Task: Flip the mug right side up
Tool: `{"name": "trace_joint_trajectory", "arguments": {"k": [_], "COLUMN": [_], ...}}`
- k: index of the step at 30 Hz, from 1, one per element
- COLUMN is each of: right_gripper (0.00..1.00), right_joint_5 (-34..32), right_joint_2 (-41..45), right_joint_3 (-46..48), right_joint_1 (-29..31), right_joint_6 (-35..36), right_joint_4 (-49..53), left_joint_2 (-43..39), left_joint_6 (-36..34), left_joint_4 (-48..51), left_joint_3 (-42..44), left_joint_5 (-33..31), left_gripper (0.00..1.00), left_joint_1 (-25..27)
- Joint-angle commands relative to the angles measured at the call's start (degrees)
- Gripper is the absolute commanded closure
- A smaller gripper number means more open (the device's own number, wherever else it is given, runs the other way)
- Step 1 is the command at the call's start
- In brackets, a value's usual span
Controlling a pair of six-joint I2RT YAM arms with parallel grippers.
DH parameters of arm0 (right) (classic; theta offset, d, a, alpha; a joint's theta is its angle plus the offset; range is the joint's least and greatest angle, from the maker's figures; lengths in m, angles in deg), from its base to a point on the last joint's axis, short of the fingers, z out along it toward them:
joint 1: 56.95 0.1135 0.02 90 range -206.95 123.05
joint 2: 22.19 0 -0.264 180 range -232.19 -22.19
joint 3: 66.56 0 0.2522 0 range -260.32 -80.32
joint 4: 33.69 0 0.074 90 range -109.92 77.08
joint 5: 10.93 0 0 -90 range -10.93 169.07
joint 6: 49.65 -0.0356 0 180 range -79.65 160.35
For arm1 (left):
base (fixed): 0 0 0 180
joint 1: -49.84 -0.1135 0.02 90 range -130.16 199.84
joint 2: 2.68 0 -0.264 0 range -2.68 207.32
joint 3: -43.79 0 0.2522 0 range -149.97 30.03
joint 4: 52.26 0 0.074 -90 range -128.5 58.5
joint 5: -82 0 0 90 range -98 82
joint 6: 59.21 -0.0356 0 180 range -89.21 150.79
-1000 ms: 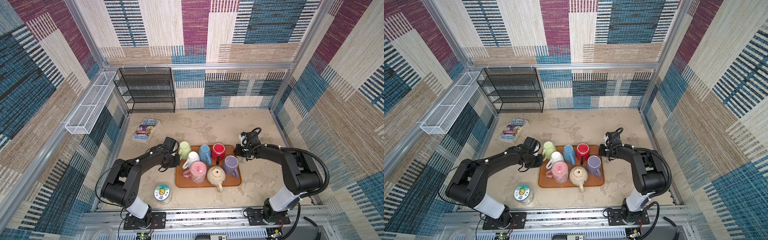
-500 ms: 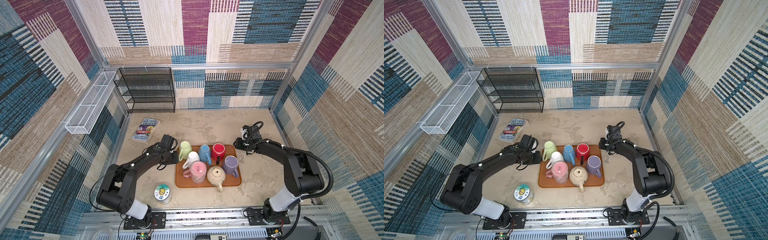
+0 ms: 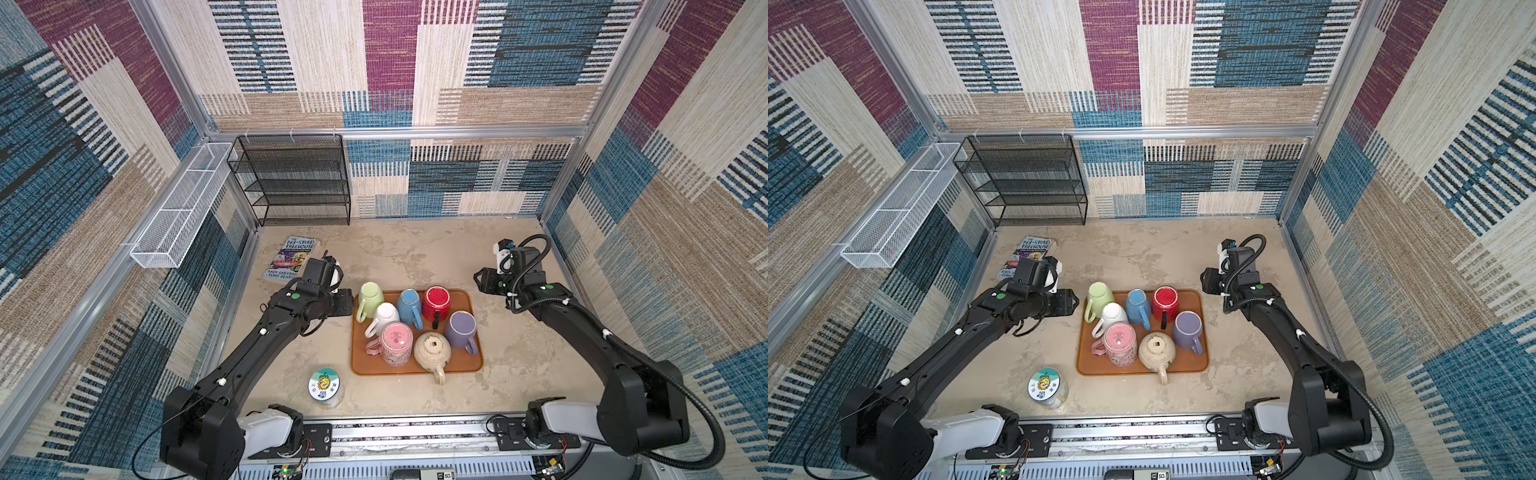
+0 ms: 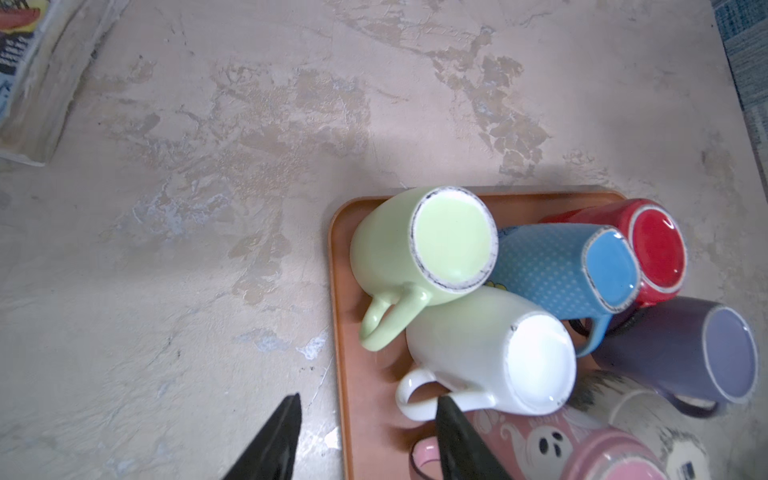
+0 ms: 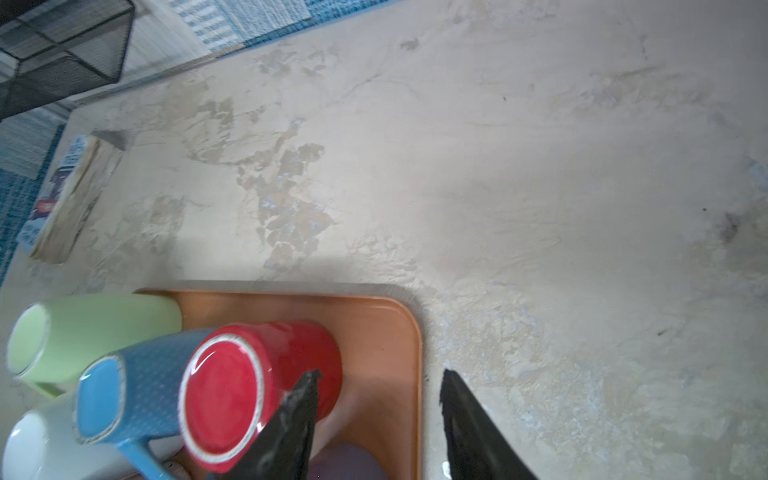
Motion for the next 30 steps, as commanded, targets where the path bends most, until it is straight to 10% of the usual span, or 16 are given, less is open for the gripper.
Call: {"name": "trace_joint_trajectory", "arguments": {"k": [1, 30], "right_gripper": [0.49, 0.29], "right_joint_5": [2.5, 10.2], "right_joint_2": [3.6, 11.7], "right_joint_3": [1.4, 12.9], "right_joint_1": [2.7, 11.6], "right_joint_6": [0.8, -2.8], "right_joint_4": [0.5, -14.4], "left_joint_2": [-1.2, 19.5], "left_joint_6": [-4.3, -11.6], "left_joint_4": [6.5, 6.3], "left_joint_3": [-1.9, -13.5], "left_joint_5": [1.1, -8.5], "left_gripper": [0.43, 0.42], "left_joint_1": [0.4, 6.2]}}
